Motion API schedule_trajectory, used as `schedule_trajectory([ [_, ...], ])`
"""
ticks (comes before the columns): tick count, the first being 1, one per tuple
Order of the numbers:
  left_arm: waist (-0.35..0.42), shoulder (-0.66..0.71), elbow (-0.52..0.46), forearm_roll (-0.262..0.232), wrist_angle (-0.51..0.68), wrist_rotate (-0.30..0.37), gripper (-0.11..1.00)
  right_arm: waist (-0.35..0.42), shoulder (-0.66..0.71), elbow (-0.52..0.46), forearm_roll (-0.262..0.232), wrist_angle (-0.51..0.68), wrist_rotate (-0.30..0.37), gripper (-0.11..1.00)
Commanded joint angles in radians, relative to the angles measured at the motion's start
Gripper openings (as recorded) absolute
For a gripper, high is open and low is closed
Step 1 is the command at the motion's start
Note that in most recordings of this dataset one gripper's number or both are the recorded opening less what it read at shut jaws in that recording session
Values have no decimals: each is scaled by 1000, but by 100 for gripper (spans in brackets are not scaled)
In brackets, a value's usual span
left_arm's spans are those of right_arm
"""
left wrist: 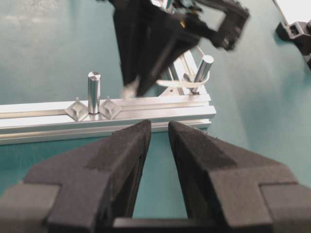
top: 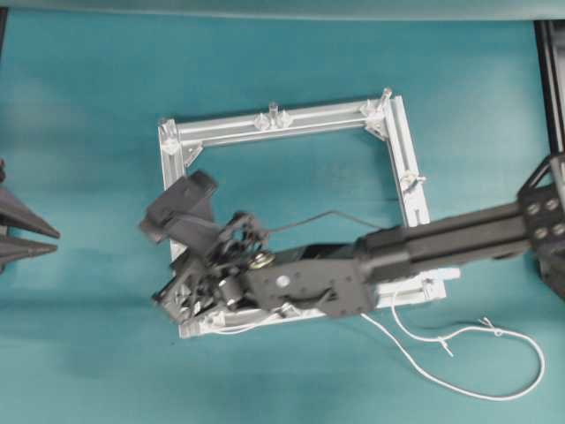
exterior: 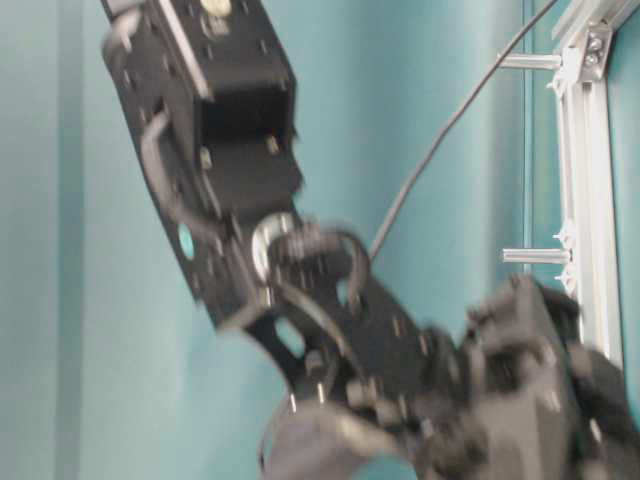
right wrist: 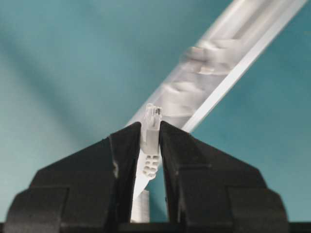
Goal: Move the cable alternately left and right between 8 pins so it hooks onto each one.
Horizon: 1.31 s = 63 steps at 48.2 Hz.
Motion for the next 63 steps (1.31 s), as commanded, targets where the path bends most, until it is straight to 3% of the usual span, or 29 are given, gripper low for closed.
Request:
schedule_trajectory([
  [1, 0, 5, -12, 3, -5, 3, 36, -14, -95, 46, -28, -14, 21, 15],
  [22, 2, 5, -12, 3, -5, 3, 36, -63, -189, 230, -34, -44, 51, 15],
  [33, 0, 5, -11, 2, -5, 3, 36, -126, -196, 249, -37, -137, 21, 15],
  [46, 2, 5, -11, 2, -5, 5, 36, -201, -158, 186, -37, -178, -64, 15],
  [63, 0, 5, -12, 3, -5, 5, 36, -221, -38, 20, -18, -179, -155, 15],
])
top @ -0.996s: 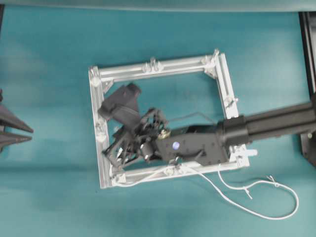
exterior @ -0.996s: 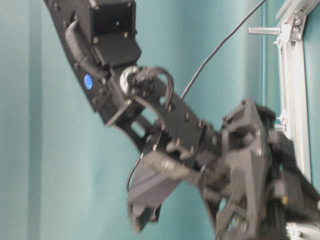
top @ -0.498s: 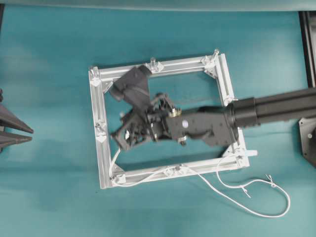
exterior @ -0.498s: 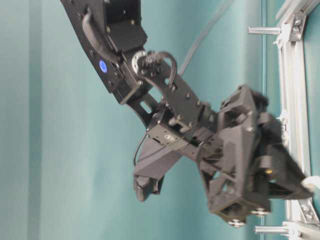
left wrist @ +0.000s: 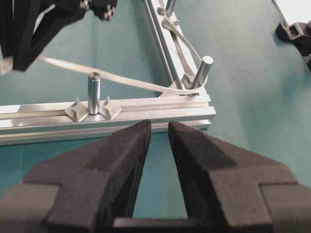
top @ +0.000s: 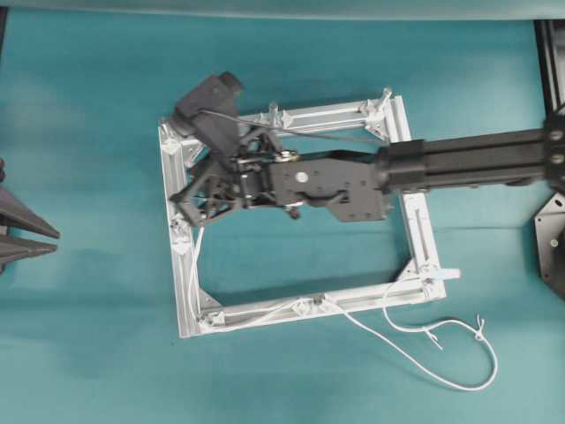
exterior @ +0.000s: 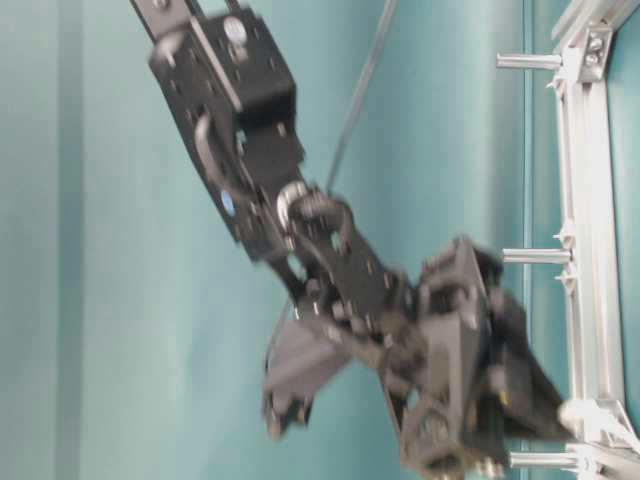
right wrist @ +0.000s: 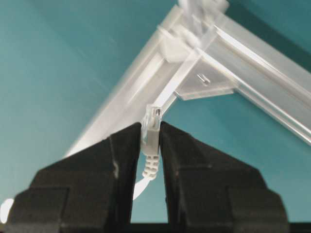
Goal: Move the cable alternately left and right between 8 pins so it hooks onto each one.
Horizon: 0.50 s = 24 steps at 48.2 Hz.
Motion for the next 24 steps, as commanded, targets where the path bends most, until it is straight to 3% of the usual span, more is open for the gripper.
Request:
schedule_trajectory([
  [1, -2, 6, -12, 3, -5, 5, 36, 0, 6, -69, 9, -6, -18, 15],
  [14, 0, 6, -12, 2, -5, 3, 36, 0, 72, -190, 51, -5, -91, 15],
  [24, -2, 5, -12, 3, -5, 3, 36, 14, 135, -291, 60, -3, -109, 15],
])
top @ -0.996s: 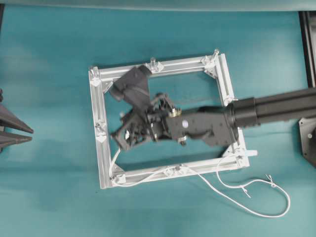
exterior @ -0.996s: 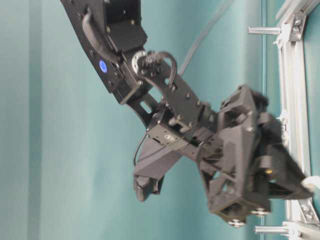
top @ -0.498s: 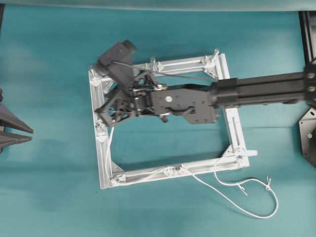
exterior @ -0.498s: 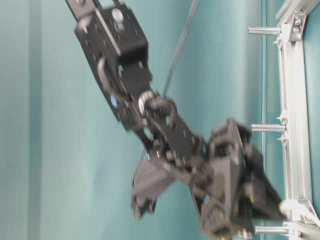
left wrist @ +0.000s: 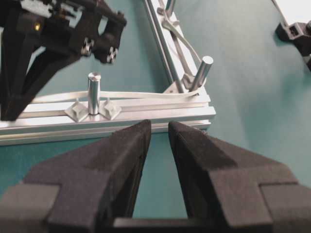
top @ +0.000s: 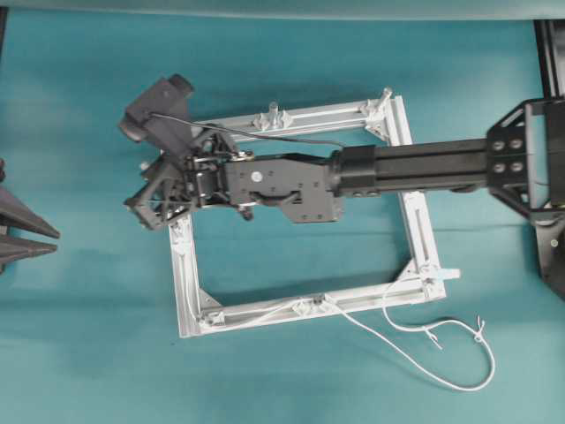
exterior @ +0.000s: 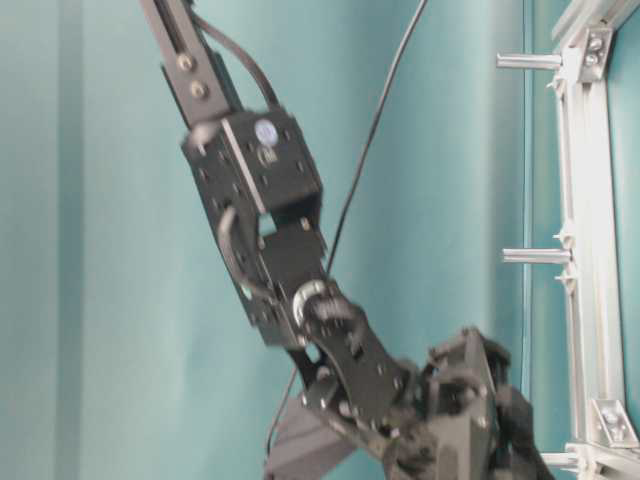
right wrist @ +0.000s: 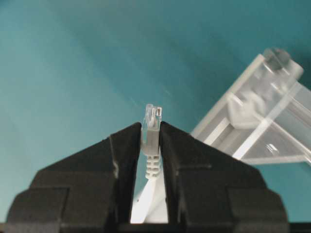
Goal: Move the cable alternately left and right between 8 pins so it hooks onto each one.
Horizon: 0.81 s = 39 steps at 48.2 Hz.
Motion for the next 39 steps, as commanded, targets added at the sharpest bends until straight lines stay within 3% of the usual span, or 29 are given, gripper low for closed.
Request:
schedule_trajectory([
  [1, 2, 6, -11, 3, -5, 3, 36, 12, 0, -67, 2, -3, -9, 15],
  [30, 0, 6, -12, 2, -5, 5, 36, -26, 153, -325, 3, 51, -23, 15],
  [39, 0, 6, -11, 3, -5, 3, 36, -67, 163, -350, 0, 60, -23, 15],
])
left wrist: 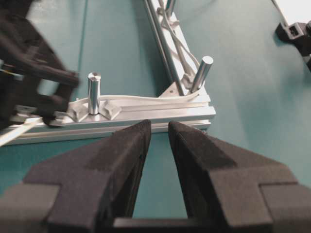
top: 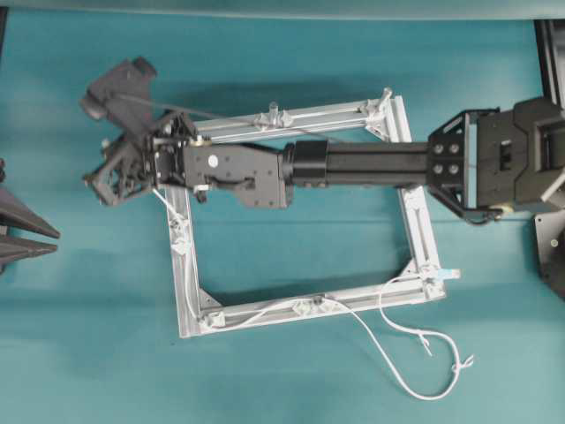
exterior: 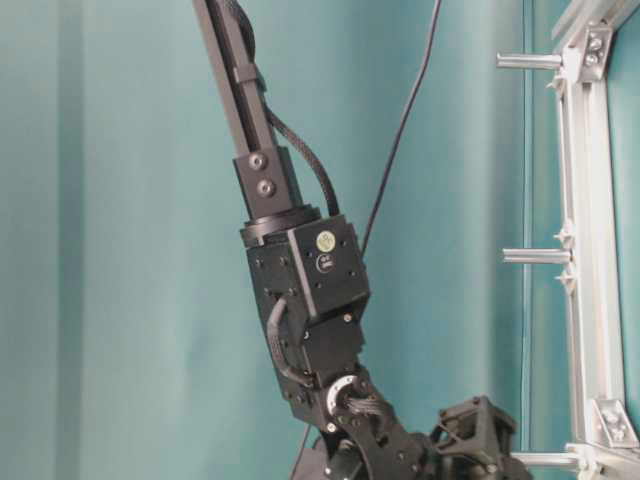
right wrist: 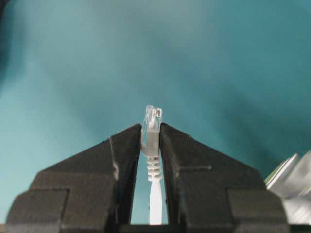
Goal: Move the cable alternately left and right between 8 pins so it hooks onto each one.
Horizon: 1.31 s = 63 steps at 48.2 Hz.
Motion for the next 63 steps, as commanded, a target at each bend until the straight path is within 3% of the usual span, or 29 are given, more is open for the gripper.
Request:
schedule_trajectory([
  [1, 2, 6, -11, 2, -3, 3, 36, -18, -28, -34, -6, 0, -6, 15],
  [35, 2, 6, -12, 3, -5, 3, 36, -100, -67, -14, -8, 100, 3, 15],
  [49, 2, 6, -12, 3, -5, 3, 36, -115, -144, 118, -9, 95, 14, 15],
  [63, 2, 6, -12, 3, -5, 3, 36, -117, -235, 279, -17, -9, 127, 15],
])
